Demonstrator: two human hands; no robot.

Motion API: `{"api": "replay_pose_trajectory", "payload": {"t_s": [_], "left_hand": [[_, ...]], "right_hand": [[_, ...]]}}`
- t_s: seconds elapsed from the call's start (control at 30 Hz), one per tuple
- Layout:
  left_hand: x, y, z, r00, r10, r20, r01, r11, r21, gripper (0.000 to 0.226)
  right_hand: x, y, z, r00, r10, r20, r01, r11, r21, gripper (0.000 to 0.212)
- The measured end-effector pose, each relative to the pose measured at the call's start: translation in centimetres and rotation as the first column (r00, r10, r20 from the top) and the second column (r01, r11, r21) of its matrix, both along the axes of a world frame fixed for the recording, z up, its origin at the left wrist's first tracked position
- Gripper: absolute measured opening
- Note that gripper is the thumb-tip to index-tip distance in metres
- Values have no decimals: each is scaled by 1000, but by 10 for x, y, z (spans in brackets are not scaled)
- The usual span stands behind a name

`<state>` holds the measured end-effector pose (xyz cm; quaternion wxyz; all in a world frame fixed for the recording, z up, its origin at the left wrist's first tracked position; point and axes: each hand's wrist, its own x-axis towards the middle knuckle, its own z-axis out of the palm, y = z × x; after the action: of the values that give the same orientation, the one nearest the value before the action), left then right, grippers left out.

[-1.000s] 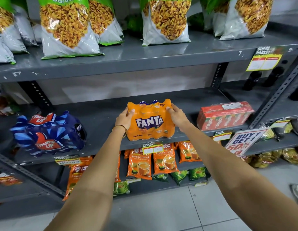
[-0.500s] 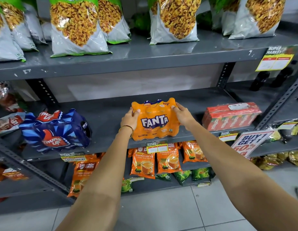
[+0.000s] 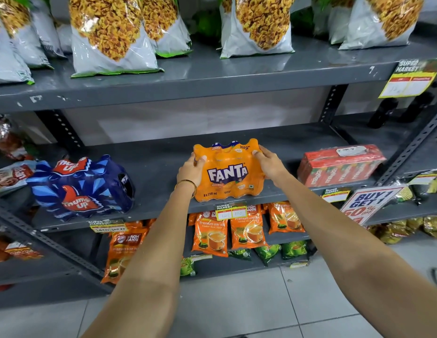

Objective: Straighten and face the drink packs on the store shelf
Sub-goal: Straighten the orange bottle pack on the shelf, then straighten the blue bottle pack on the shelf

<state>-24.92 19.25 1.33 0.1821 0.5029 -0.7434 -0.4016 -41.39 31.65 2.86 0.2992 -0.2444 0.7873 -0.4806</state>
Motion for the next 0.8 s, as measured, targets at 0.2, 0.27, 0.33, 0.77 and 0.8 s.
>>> {"api": "replay_pose_trajectory", "payload": {"t_s": [0.2,0.27,0.33,0.77,0.8], "left_hand": [[1,-1,-1,1000,-9,-7,9,1000,21,61],[2,-1,-1,1000,-24,-1,24,999,28,63],[4,-1,-1,999,-38,0,38,999,38,65],[143,-72,37,999,17,38,1,896,-445,60],[166,-87,37,998,16,61,17,870,-492,59]], "right_hand": [[3,0,1,1000,-11,23,11,1000,8,58],[5,-1,1,998,-36,46,35,999,15,60],[10,-2,0,998,-66,0,66,998,21,64],[164,-96,28,911,-129,-392,25,966,-258,60],[189,-108,30,921,-99,-376,3,969,-248,59]]}}
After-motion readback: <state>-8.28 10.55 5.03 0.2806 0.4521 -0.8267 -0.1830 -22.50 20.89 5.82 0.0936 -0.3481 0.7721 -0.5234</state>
